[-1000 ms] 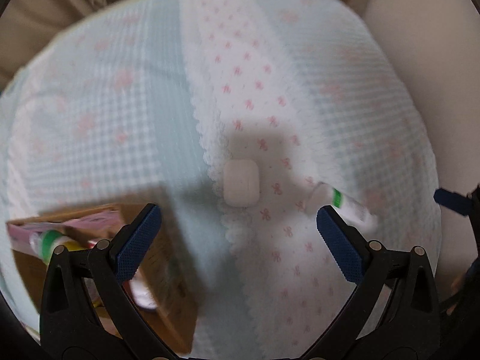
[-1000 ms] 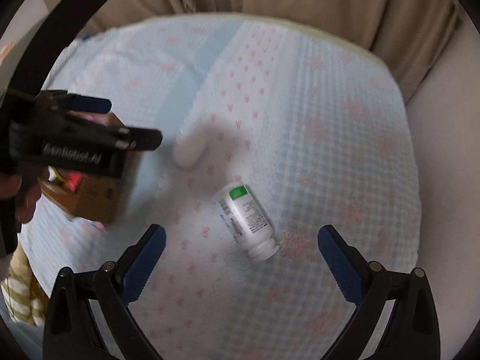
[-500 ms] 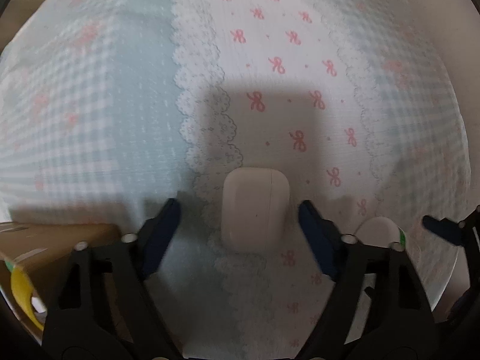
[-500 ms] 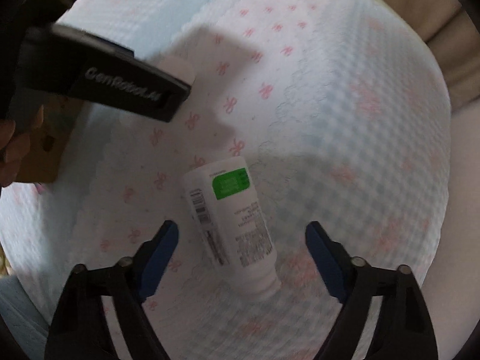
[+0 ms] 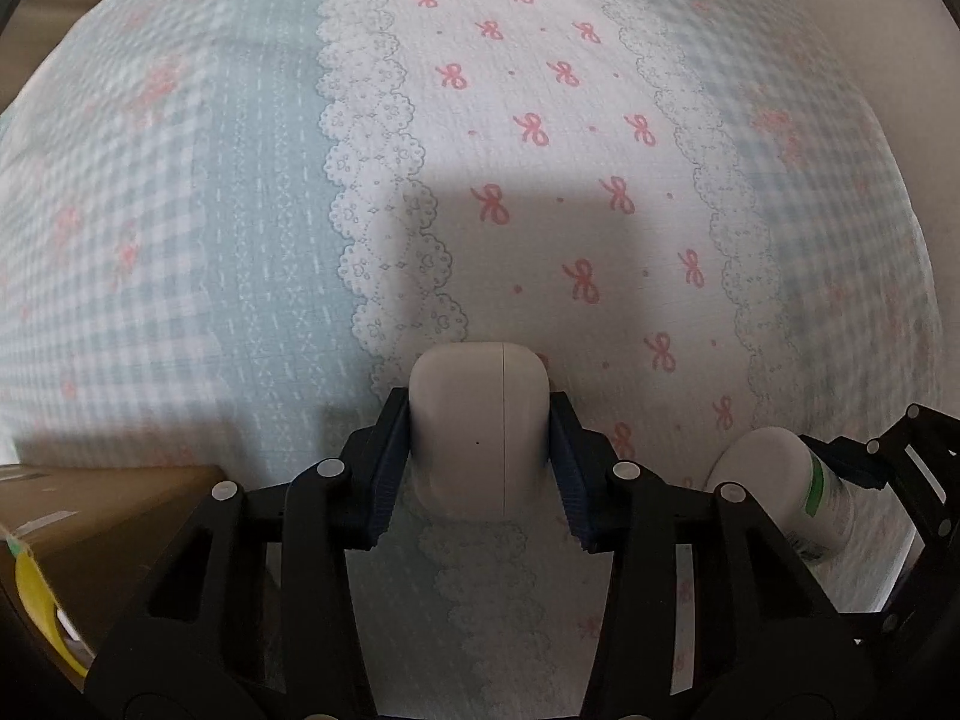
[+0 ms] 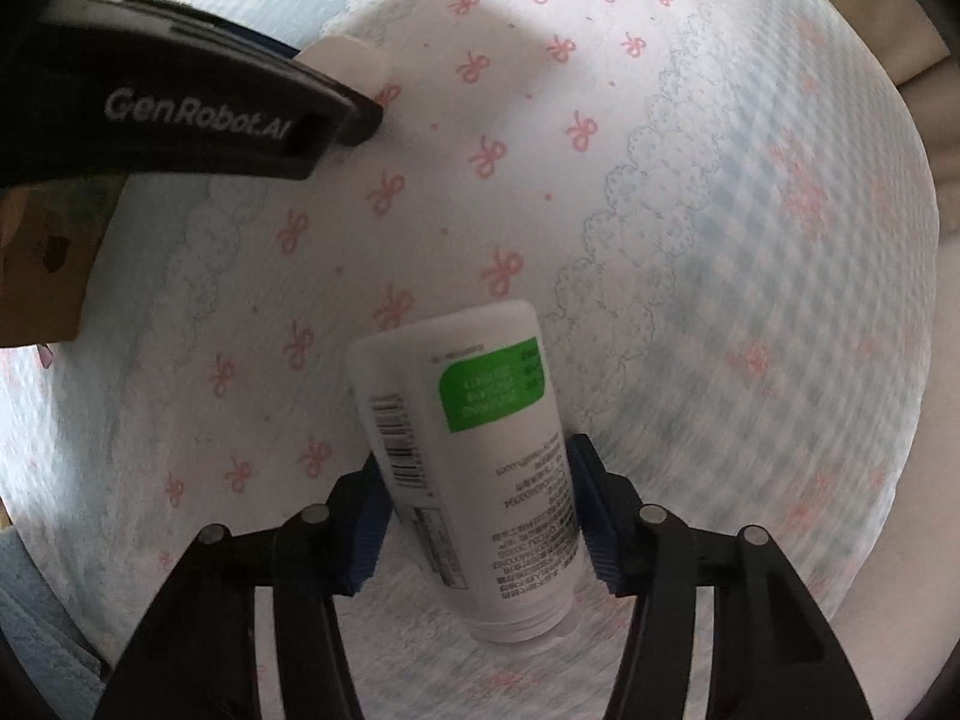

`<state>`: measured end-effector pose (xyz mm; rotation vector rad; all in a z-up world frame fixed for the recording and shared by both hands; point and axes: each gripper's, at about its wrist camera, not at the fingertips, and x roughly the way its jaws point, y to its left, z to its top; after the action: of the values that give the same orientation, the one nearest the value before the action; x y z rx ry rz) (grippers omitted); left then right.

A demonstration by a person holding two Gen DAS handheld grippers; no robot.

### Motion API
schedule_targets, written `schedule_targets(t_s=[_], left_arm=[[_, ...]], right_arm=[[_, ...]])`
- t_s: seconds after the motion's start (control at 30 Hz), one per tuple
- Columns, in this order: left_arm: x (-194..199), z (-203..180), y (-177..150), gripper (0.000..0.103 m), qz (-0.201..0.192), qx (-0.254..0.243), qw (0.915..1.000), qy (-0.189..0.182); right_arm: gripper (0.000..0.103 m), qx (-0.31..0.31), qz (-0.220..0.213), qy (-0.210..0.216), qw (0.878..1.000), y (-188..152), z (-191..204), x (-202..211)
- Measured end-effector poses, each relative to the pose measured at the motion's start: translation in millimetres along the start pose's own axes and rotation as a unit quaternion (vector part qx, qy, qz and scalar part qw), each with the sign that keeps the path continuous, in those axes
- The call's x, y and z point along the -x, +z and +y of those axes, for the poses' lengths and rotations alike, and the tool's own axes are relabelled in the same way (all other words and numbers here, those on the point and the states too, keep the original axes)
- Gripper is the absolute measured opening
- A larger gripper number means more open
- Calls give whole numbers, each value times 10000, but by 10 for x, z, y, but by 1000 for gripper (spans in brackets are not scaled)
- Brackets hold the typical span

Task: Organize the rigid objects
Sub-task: 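Grasp the white earbud case with the left gripper while the right grasps the pill bottle, then lift and carry the earbud case and pill bottle over the cardboard box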

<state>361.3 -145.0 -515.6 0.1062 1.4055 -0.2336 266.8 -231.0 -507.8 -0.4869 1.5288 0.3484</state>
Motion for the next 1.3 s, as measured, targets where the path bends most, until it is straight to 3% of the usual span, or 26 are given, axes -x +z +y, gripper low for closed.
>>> schedule_targets(t_s=[0.33,0.47,0.67,0.83,1.03,1.3], left_arm=[[448,-78,48,41,-238,27,9996,-156],[896,-111,-4,41,-503,43,9984,-261],[1717,-151,-151,41,-998,91,9942,-401],[2398,-28,-359,41,-1474,215,9878,-450],[3068,345,-732,41,-1928,523,9793,-330],[3586,1060,-1256,41,-2226,921,9705,53]], right_arm=[[51,-715,-248,220,9969,-120,-219,307],[51,-1186,-528,389,9908,-248,-378,637],[51,-1956,-1128,622,9722,-486,-550,1433],[51,-2280,-1669,642,9571,-608,-404,2173],[51,-2272,-2386,877,9401,-505,-153,2836],[51,-1854,-2923,1498,9261,-148,434,3242]])
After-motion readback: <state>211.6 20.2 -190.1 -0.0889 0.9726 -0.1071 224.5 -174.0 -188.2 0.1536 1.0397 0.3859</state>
